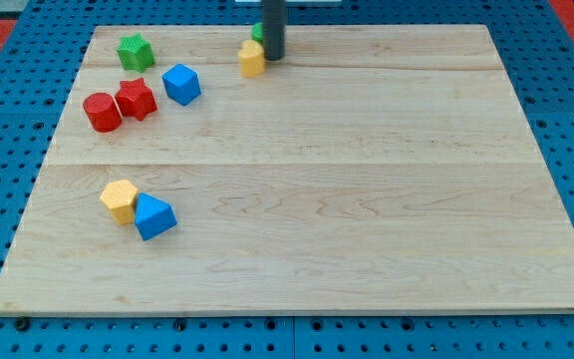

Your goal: Move the yellow heart away from the green circle

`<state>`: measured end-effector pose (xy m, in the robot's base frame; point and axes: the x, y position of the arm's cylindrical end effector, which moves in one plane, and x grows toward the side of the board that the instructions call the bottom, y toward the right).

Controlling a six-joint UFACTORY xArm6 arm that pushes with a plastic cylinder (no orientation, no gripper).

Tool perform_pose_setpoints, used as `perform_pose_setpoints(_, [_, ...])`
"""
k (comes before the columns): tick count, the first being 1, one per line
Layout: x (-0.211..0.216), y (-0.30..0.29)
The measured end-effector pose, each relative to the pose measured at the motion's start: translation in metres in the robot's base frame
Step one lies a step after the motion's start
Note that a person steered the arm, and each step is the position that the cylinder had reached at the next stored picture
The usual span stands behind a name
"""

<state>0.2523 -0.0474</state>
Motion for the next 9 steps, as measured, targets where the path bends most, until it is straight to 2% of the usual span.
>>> perform_pose_setpoints(1, [0.019,-0.102])
perform_pose_setpoints(3, [0.020,-0.081])
perform_pose_setpoints(5, [0.042,0.040])
perform_pose_setpoints(8, [0.047,0.054])
perform_pose_setpoints(9, [0.069,0.058])
